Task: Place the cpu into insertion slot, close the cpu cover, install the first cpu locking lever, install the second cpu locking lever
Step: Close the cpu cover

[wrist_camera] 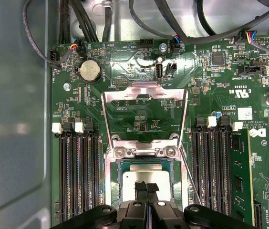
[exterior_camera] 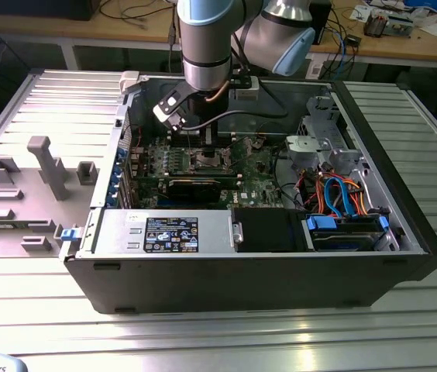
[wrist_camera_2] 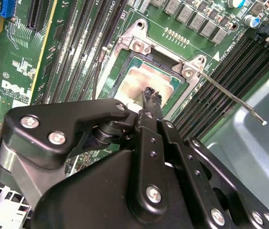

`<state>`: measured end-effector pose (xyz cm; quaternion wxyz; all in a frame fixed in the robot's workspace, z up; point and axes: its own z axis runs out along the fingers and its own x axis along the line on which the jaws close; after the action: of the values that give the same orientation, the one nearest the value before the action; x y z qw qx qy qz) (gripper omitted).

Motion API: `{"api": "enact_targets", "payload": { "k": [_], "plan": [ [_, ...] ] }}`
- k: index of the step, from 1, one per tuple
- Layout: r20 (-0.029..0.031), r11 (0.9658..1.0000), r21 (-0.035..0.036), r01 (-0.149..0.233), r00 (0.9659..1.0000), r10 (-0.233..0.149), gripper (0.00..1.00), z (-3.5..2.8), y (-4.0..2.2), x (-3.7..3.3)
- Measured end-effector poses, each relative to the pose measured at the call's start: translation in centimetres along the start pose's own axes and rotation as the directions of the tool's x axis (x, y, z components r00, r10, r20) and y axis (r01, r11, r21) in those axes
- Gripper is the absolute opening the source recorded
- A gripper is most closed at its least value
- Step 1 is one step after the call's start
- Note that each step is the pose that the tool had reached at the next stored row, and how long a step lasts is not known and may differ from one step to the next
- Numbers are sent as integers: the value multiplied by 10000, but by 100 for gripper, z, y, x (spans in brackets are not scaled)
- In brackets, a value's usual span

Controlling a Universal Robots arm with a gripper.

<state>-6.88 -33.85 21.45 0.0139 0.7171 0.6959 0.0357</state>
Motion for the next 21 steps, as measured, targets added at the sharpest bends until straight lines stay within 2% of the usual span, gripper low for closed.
{"api": "enact_targets", "payload": {
  "k": [5,7,13,17,19,21],
  "plan": [
    [-1,10000,0,0,10000,0,11,0,2,0],
    [9,9996,291,-8,10000,7,11,5,63,2],
    [9,9996,293,-9,10000,9,11,4,65,3],
    [14,9996,293,-8,10000,8,11,-34,68,3],
    [65,9996,293,-6,10000,4,11,-42,68,4],
    [133,9996,291,-3,9999,0,11,-78,71,6]
  ]
}}
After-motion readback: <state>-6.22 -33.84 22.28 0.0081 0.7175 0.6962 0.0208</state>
